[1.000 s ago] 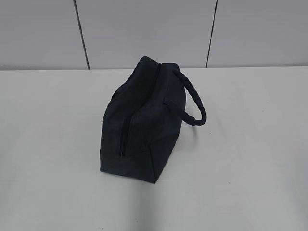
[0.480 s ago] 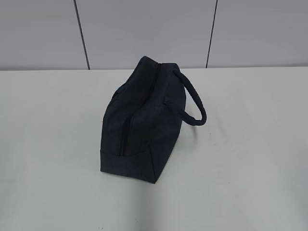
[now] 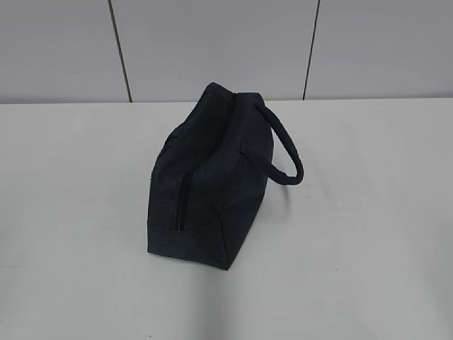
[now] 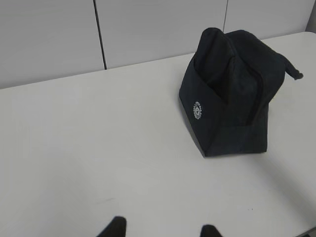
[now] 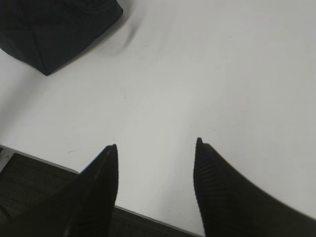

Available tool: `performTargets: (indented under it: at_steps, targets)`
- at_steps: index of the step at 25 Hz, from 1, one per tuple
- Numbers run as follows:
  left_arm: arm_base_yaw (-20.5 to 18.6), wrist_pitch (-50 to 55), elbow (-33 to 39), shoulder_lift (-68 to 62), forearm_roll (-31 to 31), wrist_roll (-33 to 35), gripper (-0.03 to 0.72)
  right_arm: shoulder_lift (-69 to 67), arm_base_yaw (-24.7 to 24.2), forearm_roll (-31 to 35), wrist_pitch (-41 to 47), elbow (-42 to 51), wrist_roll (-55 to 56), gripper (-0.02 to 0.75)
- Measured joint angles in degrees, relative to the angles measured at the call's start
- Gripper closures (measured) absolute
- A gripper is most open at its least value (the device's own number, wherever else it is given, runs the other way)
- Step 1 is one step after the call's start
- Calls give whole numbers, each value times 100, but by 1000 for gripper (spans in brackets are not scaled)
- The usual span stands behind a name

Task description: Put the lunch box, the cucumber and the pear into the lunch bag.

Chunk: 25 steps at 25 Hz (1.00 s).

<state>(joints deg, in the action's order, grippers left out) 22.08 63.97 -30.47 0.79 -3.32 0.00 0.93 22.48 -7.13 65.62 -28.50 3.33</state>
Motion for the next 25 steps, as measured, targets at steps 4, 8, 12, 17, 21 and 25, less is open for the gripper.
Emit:
performTargets:
  at_steps: [4,8,12,17,21,25]
  targets:
    - [-27,0,0,0,5,0,412,0,-124,0,0,0,0,347]
    - [-338,0,0,0,5,0,412,0,-754,0,0,0,0,346]
    - [-1039,0,0,0,5,0,415,0,-1469,0,0,0,0,347]
    - [-1693,0,0,0,5,0,419,0,-2052,-12,0,0,0,347]
    - [-1770,0,0,0,5,0,419,0,-2105,-32,0,0,0,347]
    - [-1770,0,0,0,5,0,419,0,-2105,-45,0,0,0,347]
